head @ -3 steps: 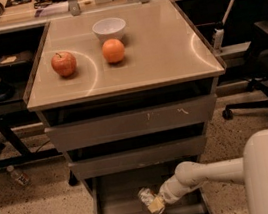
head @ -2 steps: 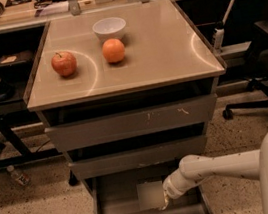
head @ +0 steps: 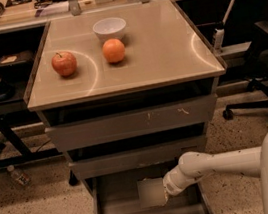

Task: Pick 7up can from bottom drawer and place on counter

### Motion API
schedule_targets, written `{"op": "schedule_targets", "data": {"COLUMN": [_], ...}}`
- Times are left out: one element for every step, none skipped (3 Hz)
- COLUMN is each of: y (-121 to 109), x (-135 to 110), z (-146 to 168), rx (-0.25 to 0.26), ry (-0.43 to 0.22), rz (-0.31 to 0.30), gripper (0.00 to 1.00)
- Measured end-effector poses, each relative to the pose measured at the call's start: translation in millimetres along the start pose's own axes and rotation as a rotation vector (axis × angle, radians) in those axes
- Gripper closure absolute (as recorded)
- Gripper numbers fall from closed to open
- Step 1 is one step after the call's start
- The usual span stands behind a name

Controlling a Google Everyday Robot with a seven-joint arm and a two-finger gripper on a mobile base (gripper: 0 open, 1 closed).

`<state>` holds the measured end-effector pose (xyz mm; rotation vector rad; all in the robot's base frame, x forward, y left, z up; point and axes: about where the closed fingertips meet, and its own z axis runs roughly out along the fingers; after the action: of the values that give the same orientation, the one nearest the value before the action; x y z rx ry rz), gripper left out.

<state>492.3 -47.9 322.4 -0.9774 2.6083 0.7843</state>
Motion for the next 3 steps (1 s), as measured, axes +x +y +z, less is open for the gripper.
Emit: {"op": "schedule_targets", "data": {"y": [11.4, 38.3, 60.3], "x": [-5.4, -11.7, -17.1], "z": [-20.0, -73.3, -119.2], "rx": [0.01, 0.033, 0.072], "ry": [-0.004, -0.025, -0.049], "rz": [-0.025, -0.06, -0.079], "gripper": [1.0, 1.0, 1.0]}}
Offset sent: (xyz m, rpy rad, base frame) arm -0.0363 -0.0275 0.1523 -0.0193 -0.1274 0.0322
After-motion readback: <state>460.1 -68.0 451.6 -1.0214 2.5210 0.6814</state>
